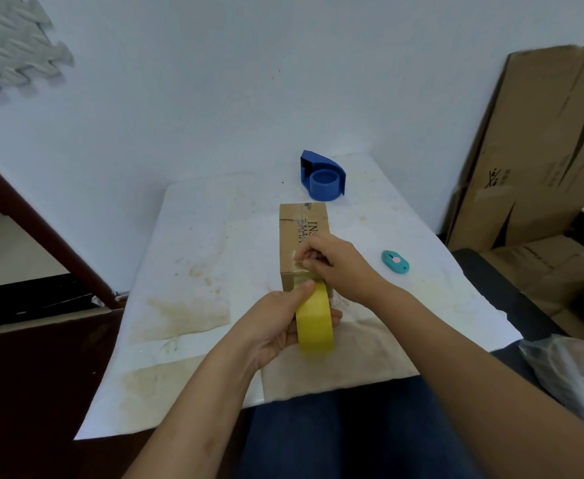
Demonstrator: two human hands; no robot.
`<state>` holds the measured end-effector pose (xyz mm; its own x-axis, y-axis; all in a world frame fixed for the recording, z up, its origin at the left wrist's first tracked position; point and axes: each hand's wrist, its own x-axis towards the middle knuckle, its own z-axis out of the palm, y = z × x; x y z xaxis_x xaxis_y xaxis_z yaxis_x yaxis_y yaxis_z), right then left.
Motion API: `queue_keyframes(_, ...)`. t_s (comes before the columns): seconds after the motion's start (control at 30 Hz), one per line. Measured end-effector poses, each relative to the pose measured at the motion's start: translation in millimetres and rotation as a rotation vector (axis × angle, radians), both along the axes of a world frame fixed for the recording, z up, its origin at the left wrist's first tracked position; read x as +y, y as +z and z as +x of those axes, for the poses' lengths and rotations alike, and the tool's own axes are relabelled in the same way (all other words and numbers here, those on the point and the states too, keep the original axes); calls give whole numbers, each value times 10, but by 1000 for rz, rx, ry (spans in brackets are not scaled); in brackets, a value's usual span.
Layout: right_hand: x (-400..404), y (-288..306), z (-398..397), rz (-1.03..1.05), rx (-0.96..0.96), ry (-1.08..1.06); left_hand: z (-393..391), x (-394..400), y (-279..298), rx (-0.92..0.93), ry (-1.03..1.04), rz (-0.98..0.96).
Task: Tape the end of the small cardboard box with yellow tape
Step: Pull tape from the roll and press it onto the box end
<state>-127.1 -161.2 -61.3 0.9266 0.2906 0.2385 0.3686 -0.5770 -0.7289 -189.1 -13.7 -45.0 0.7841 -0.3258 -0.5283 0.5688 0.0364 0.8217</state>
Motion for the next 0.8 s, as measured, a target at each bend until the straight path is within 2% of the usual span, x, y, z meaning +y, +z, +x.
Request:
queue_keyframes(0.6, 4, -47, 12, -37, -37, 14, -65, 96, 51, 148, -90, 38)
queue_keyframes(0.8, -17, -30, 33, -10, -23, 0, -7, 104, -19, 44, -111, 231)
